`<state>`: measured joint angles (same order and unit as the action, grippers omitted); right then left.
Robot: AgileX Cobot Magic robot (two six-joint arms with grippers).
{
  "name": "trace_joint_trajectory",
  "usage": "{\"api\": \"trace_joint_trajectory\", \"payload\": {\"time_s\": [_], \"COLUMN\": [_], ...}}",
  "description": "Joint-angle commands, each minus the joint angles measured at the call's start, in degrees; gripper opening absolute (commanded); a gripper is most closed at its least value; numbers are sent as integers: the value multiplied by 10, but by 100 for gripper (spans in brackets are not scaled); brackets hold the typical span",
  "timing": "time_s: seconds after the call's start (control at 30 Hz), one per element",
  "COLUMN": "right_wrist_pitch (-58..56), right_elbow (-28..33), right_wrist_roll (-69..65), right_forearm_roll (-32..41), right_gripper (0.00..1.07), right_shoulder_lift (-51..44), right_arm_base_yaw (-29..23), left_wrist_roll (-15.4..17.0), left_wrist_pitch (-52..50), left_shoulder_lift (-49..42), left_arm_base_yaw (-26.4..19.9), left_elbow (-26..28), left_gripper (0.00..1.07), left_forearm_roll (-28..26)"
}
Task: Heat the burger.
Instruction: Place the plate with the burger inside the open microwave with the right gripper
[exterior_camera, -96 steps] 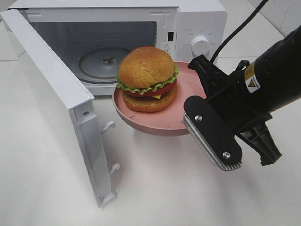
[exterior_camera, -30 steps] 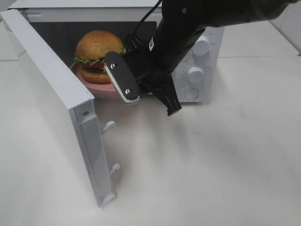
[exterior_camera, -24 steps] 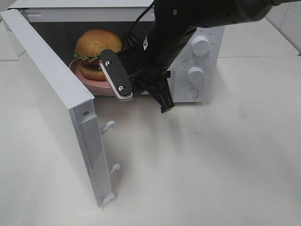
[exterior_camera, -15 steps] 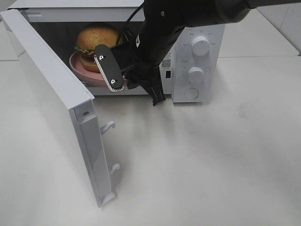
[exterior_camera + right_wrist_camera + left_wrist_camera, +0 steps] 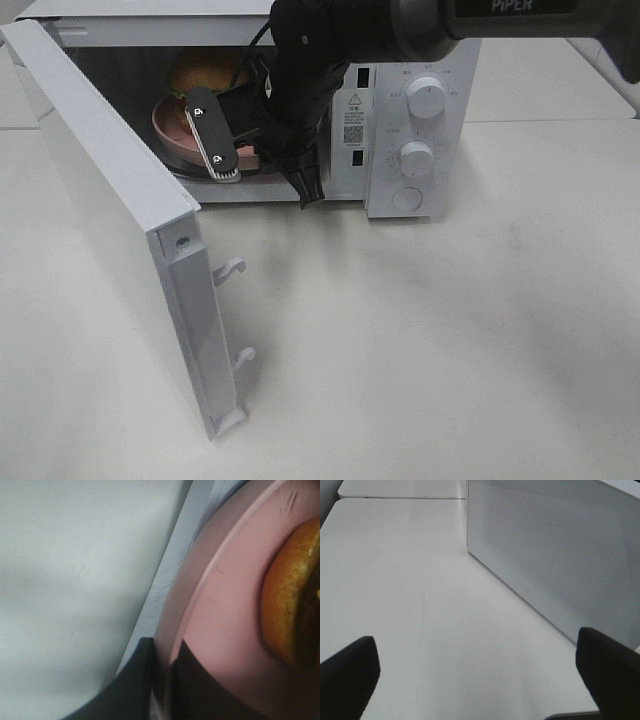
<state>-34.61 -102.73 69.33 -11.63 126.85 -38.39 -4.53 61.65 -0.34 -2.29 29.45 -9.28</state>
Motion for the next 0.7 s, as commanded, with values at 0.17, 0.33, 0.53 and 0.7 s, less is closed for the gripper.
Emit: {"api": "trace_joint_trajectory", "payload": {"time_s": [0.17, 0.33, 0.53, 0.7], "right_wrist_pitch": [36, 55, 72, 79], "right_elbow": [-60, -88, -98, -98], "right_wrist_roll": [-2, -3, -26, -33], "right_forearm_roll": [-23, -26, -26, -30], "right_gripper": [0, 0, 2, 7], "right_shoulder_lift": [34, 55, 78, 87], "right_arm_base_yaw": [2, 2, 8, 15], "left_wrist_roll": [3, 3, 3, 3], "left_wrist_pitch": [-5, -5, -5, -5], "left_shoulder_lift": [-10, -10, -10, -10], "left_arm_base_yaw": [-1, -1, -1, -1], "left_elbow": [-1, -1, -1, -1], "left_gripper": [100, 100, 100, 100], "left_forearm_roll": [-3, -3, -3, -3]}}
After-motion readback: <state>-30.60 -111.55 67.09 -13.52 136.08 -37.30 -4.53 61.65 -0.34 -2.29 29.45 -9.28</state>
